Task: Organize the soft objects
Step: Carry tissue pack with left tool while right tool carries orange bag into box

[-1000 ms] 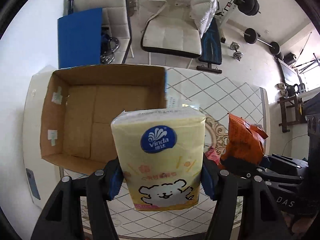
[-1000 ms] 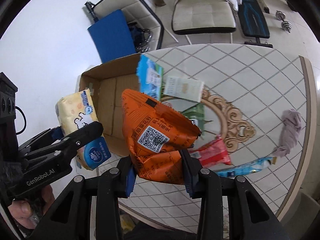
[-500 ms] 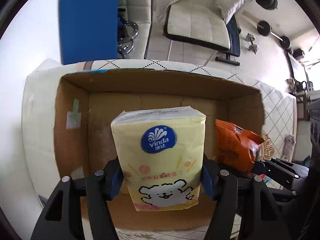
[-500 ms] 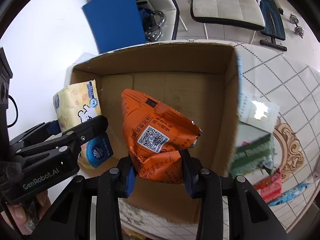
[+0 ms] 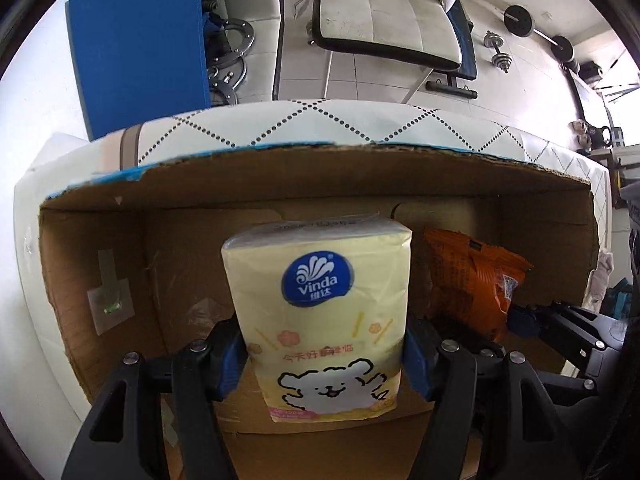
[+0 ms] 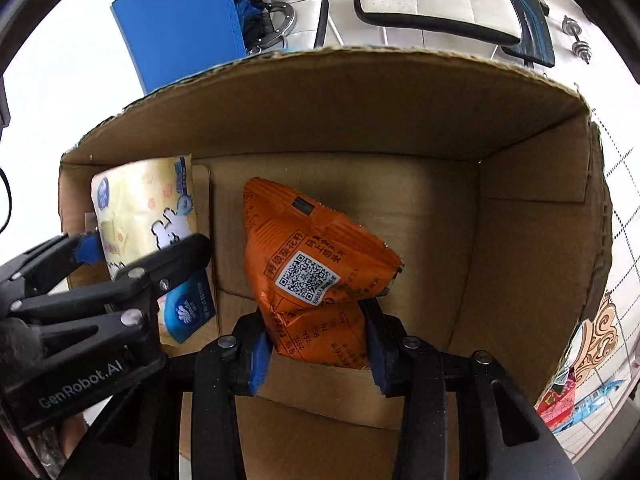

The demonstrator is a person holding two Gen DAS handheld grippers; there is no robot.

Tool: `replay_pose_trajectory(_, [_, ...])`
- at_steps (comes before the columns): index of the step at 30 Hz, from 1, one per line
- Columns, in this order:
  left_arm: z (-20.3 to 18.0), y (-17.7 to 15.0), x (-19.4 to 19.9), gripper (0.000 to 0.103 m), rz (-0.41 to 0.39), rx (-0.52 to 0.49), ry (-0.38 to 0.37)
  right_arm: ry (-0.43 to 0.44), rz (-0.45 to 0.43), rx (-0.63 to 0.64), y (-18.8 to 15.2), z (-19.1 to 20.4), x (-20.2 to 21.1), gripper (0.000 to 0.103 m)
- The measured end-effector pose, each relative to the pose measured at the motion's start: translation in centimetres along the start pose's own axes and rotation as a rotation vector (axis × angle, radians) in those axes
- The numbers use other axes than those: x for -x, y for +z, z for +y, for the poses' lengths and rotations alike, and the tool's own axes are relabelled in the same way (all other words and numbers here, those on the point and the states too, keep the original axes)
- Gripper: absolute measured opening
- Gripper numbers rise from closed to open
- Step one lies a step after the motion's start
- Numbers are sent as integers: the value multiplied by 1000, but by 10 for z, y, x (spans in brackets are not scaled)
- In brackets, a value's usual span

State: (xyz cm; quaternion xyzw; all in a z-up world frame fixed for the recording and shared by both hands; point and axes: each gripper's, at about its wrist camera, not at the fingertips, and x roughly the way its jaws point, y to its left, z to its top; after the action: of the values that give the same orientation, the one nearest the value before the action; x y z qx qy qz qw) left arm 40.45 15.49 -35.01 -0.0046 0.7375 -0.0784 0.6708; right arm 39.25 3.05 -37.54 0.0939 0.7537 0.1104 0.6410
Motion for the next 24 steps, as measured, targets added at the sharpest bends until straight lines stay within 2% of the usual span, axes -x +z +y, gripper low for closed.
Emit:
replay_pose_trajectory(2, [1, 0, -1, 63, 17, 6, -13, -14, 4, 5, 0, 1, 3, 54])
replay_pose_trajectory(3, [2, -1, -1, 64, 21, 12, -14, -20, 2, 11, 0, 4, 4, 61])
replay_pose_trajectory(4, [3, -3, 1, 68, 18, 21, -14, -19, 3, 18, -1, 6, 6, 71])
replay_pose_trajectory(6, [5, -6, 6, 73, 7, 32, -15, -18, -12, 18, -4, 9, 13, 80])
replay_pose_trajectory(8, [7, -10, 13, 92, -10, 45, -17, -30, -28, 24, -9, 8, 22, 81])
replay_pose_trajectory(12, [7, -19, 35, 94, -59, 53, 3, -63, -53, 25, -20, 10, 40, 82])
replay_pose_trajectory(16, [4, -33, 54, 98, -101, 46, 21, -87, -87, 20, -35, 11, 54, 95])
replay_pose_trajectory(24, [-6, -75, 83, 98, -169, 63, 25, -155, -190, 10, -82, 7, 84, 98])
